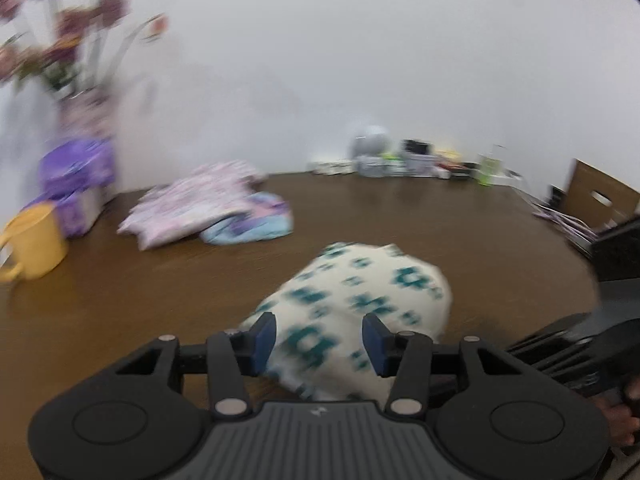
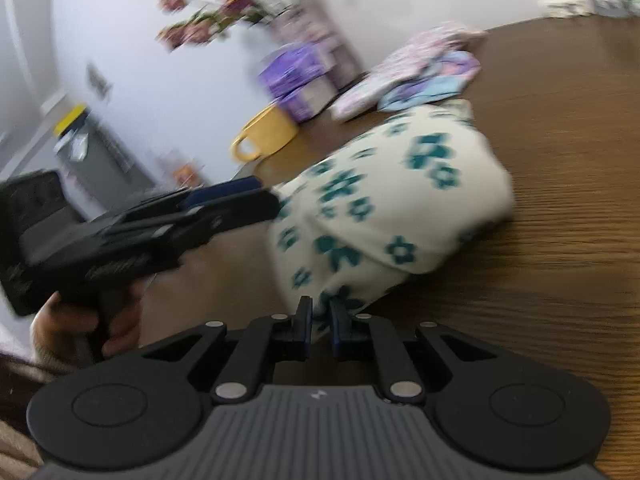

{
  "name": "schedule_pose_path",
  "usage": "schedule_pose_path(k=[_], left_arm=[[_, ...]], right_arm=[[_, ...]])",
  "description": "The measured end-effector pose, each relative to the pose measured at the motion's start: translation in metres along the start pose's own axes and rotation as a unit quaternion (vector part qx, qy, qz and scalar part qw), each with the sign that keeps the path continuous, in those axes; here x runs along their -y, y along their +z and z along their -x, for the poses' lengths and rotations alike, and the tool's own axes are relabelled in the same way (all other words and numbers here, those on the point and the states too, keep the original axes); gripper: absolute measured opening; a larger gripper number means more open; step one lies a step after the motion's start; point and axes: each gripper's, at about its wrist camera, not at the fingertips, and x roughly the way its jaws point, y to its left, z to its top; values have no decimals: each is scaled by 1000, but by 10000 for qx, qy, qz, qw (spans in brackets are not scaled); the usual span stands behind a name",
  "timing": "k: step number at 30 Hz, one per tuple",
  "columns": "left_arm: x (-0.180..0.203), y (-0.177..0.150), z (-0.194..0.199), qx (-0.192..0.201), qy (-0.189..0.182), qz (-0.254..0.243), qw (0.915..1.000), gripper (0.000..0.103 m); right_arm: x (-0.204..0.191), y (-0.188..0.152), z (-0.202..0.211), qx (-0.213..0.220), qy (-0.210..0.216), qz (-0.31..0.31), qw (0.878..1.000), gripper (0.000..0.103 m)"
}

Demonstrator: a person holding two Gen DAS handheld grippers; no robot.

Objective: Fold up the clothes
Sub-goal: 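Grasp the bundle with the right gripper and roll it toward the left gripper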

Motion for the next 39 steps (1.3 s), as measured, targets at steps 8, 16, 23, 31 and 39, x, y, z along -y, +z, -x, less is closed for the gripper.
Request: schedule_pose_path(k=[8,16,23,31,39], left_arm=[[-1,-18,6,-236,-227,519,9981,45],[-15,-24,-15,-439,-547,1452,9869,16],[-43,-17,-10,-451,-235,1302,9902,5],[-49,-3,2,-245,-410,1068,9931,28],[-51,8,-12,-168,-286,1122,9931,34]], right_arm=[[-3,14,54,1450,-1739,703,9715,23],[33,41,24,1012,-1293,220,9862,22],[21,13,36,864,-945,-450,9907,6],[-9,-1,51,1236,-1418,-166,9820,25],[-7,27,35,1238,-1953,103,9728,43]])
